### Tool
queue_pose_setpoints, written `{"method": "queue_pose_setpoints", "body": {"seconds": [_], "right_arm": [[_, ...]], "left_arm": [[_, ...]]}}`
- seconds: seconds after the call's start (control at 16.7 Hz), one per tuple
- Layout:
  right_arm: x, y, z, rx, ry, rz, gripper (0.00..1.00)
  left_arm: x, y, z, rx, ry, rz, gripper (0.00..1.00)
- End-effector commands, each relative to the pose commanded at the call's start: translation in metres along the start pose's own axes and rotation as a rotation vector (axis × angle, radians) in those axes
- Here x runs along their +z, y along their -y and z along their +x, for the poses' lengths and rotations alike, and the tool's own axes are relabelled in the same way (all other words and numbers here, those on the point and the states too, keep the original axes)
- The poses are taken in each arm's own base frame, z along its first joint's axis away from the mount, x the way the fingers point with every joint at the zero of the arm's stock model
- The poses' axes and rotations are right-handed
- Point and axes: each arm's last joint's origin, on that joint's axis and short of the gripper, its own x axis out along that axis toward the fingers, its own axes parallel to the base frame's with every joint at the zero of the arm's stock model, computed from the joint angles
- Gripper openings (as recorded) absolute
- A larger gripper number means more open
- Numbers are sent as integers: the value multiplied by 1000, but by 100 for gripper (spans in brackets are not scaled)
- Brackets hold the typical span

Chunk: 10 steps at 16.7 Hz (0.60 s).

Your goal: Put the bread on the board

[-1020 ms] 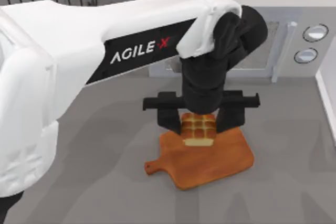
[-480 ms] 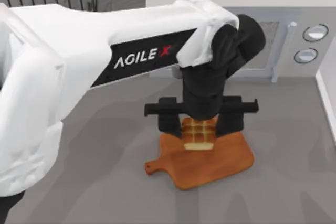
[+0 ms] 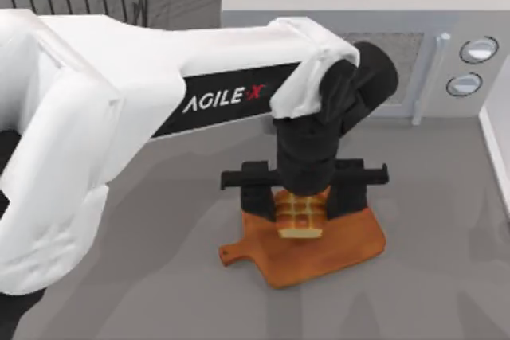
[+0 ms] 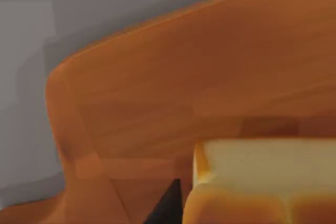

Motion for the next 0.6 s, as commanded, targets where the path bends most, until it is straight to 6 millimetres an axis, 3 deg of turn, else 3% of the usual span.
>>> {"method": "queue_pose_setpoints", "body": {"seconds": [0.24,0.6], "right_arm": [[0,0,0,0,0,0,100],[0,0,0,0,0,0,100]], "left_arm": [[0,0,3,5,-5,0,0],[0,0,3,5,-5,0,45]]}}
